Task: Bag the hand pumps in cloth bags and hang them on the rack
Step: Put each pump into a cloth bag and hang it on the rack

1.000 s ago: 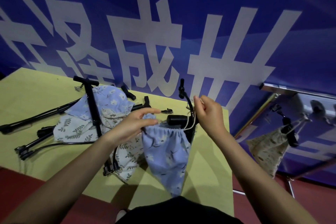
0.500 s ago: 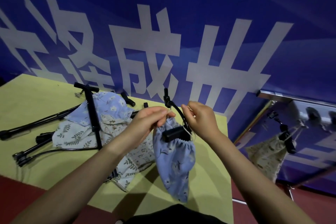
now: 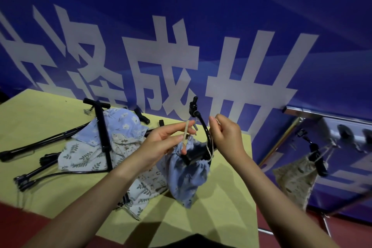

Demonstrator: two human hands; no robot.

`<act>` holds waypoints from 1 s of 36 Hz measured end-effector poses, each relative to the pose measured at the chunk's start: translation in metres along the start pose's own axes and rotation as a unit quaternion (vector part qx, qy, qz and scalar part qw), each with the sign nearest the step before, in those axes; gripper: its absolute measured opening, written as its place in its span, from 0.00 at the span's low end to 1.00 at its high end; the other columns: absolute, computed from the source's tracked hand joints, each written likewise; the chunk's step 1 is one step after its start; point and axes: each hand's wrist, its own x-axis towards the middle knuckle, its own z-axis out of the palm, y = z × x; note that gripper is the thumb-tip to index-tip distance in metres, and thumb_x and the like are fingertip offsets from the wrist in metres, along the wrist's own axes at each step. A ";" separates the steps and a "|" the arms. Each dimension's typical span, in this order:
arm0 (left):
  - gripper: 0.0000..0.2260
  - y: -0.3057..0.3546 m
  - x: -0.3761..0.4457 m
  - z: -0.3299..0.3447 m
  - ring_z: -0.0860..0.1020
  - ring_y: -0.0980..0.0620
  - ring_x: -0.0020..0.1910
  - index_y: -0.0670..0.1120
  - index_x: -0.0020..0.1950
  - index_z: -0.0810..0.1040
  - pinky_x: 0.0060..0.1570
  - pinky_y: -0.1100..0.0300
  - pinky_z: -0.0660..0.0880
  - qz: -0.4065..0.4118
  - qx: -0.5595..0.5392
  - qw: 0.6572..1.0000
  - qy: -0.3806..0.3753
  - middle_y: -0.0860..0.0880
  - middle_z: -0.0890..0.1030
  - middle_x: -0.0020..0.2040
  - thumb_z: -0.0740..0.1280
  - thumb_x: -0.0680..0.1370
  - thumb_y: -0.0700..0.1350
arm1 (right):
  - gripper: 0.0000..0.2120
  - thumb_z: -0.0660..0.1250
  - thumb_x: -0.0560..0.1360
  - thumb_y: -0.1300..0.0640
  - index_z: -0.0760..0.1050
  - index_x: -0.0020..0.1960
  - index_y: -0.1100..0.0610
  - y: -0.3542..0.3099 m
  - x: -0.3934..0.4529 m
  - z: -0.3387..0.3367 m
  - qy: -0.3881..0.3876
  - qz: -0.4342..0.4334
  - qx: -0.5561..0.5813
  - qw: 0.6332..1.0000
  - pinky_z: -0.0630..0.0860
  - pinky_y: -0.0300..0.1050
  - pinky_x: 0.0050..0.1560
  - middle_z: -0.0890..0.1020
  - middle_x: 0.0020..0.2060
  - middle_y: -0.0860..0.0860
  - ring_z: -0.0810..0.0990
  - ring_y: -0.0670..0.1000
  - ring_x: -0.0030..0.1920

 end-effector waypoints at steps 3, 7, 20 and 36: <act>0.19 0.005 0.003 -0.005 0.79 0.49 0.54 0.48 0.68 0.73 0.46 0.57 0.76 0.000 0.071 0.997 -0.026 0.51 0.80 0.62 0.63 0.78 0.39 | 0.23 0.58 0.80 0.51 0.66 0.34 0.66 -0.014 -0.001 -0.008 0.004 0.068 0.143 0.987 0.67 0.39 0.31 0.71 0.27 0.58 0.69 0.49 0.28; 0.25 0.007 0.007 -0.015 0.77 0.49 0.51 0.55 0.73 0.67 0.53 0.59 0.74 0.004 0.125 0.991 -0.049 0.52 0.77 0.66 0.65 0.78 0.39 | 0.19 0.57 0.82 0.55 0.66 0.33 0.57 -0.024 0.011 -0.023 0.011 0.136 0.270 0.953 0.67 0.33 0.33 0.67 0.28 0.50 0.66 0.43 0.28; 0.18 0.005 0.002 -0.028 0.78 0.55 0.37 0.52 0.55 0.84 0.44 0.64 0.76 0.054 -0.105 0.991 0.054 0.50 0.83 0.42 0.76 0.66 0.52 | 0.15 0.63 0.77 0.55 0.66 0.34 0.57 -0.034 0.049 -0.058 -0.162 0.098 0.340 0.921 0.70 0.35 0.37 0.68 0.29 0.50 0.69 0.46 0.31; 0.24 0.000 -0.002 -0.012 0.78 0.46 0.60 0.58 0.70 0.69 0.55 0.56 0.76 0.052 0.052 0.997 0.013 0.51 0.78 0.62 0.66 0.74 0.48 | 0.15 0.64 0.79 0.55 0.67 0.35 0.56 -0.056 0.033 -0.038 -0.183 0.126 0.311 0.924 0.71 0.43 0.42 0.72 0.30 0.52 0.71 0.49 0.33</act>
